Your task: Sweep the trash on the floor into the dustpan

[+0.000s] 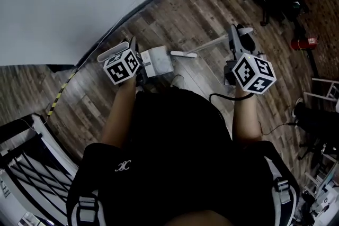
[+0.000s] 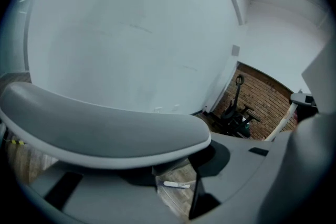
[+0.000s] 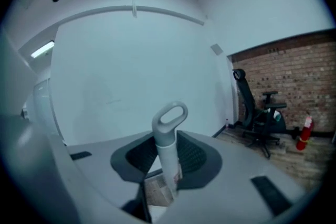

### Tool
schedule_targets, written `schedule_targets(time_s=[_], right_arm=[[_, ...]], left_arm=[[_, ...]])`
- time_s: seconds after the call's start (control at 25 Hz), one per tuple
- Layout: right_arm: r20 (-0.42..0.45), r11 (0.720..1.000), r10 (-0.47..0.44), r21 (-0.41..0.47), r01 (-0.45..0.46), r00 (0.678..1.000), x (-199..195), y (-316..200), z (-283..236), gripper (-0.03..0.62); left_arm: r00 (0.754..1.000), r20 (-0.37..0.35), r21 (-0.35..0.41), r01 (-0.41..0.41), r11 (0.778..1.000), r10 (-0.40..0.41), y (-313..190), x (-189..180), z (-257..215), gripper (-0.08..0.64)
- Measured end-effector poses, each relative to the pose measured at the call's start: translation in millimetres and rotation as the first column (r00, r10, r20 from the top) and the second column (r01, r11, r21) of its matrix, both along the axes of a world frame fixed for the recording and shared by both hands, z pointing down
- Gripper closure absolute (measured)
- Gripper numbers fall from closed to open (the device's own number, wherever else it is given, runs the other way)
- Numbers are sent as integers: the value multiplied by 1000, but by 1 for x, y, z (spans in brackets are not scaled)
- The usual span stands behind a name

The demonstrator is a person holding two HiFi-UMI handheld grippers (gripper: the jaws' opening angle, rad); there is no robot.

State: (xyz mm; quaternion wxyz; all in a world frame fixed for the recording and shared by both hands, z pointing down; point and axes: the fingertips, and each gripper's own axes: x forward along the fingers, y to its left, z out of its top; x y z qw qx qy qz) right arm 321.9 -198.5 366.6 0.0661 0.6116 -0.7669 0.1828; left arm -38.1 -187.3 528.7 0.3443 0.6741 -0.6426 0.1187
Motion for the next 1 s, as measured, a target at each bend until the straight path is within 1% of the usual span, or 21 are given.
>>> schedule_targets(time_s=[0.08,0.16,0.28,0.36,0.48,0.64,0.8,0.92,1.0], right_arm=[[-54,1000,-4,24,6,999,1,4,-2,483],[-91,999,-2,49,7,996,1,4,-5,485],[-129,997,7,82,3,992,5,2,-11,486],[-150,996,21,94,-7,988,10,2,-14,486],[-172,994,45,109,-26,984,14,6,-17,486],[-175,990,81,125,-59,981,24,16,-21,486],[-157,985,129,131,-108,979,42,21,-22,488],[-140,982,151,137,-132,979,53,28,-25,488],[-129,980,159,139,-140,979,61,30,-27,488]], left_arm=[[999,14,37,-47,998,46,-6,11,-23,413],[994,32,78,-109,991,107,-13,23,-47,419],[977,79,140,-208,968,198,-24,45,-84,425],[964,116,181,-256,950,238,-29,59,-108,431],[942,182,249,-321,914,281,-39,74,-140,444],[901,276,337,-416,845,333,-51,90,-178,463],[870,347,370,-471,801,352,-61,104,-194,484],[840,388,389,-522,759,379,-62,120,-201,497],[836,385,397,-532,748,390,-62,130,-205,500]])
